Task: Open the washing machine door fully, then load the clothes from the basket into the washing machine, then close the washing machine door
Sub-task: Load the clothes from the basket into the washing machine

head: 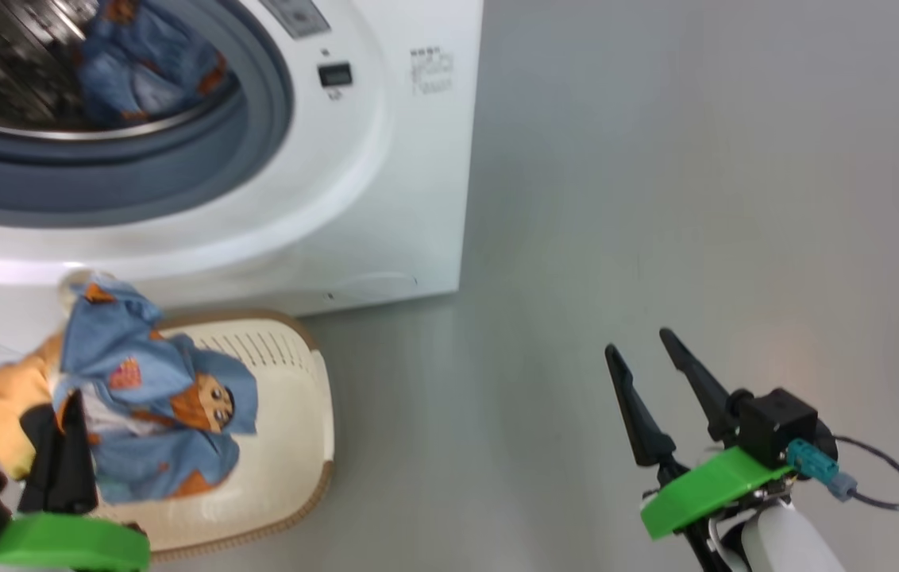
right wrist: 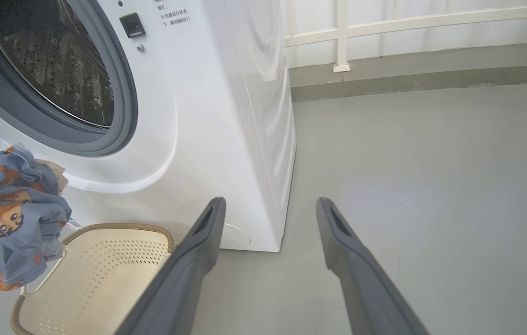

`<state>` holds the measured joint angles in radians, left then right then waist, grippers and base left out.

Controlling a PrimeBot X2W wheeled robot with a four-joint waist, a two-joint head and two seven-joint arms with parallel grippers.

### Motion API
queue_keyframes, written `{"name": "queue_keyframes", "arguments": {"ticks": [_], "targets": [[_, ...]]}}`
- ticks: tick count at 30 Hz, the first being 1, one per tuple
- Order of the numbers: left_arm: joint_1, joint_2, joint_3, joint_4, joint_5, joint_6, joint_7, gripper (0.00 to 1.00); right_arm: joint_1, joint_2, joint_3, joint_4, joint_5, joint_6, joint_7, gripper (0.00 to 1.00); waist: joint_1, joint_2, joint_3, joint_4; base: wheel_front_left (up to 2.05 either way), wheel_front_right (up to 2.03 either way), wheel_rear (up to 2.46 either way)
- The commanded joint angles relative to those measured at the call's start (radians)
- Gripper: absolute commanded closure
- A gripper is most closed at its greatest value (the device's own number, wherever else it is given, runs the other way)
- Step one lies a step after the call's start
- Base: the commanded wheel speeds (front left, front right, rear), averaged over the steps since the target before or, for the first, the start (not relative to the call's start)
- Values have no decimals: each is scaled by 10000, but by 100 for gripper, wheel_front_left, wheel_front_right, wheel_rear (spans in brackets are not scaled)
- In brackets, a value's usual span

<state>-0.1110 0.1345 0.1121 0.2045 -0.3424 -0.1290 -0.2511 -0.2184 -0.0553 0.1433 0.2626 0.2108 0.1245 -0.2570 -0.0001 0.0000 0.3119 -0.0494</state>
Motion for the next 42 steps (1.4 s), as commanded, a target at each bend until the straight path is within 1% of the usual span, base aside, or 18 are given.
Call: {"name": "queue_keyframes", "arguments": {"ticks": [1, 6, 12, 22, 32, 42], "targets": [[140, 172, 400, -380, 132, -16, -106, 100, 186, 51, 183, -175, -126, 62, -48, 0, 1, 0, -801, 313, 0, 0, 0], [903, -106, 523, -1046, 539, -16, -106, 100, 542, 51, 238, -94, -104, 62, -48, 0, 1, 0, -1548, 464, 0, 0, 0], [1546, -421, 723, -1628, 887, -17, -107, 100, 809, 51, 337, -24, -100, 62, -48, 0, 1, 0, -2115, 425, 0, 0, 0], [2370, -743, 1042, -2137, 1294, -17, -107, 100, 1216, 51, 208, 33, -68, 62, -48, 0, 1, 0, -2966, 364, 0, 0, 0], [2766, -836, 1202, -2217, 1341, -9, -107, 100, 1504, 51, 49, -38, -186, 62, -48, 0, 1, 0, -3186, 392, 0, 0, 0], [2892, -841, 884, -2252, 1097, 231, -107, 100, 1548, 51, -2, -96, -193, 62, -48, 0, 1, 0, -3192, 392, 0, 0, 0]]}}
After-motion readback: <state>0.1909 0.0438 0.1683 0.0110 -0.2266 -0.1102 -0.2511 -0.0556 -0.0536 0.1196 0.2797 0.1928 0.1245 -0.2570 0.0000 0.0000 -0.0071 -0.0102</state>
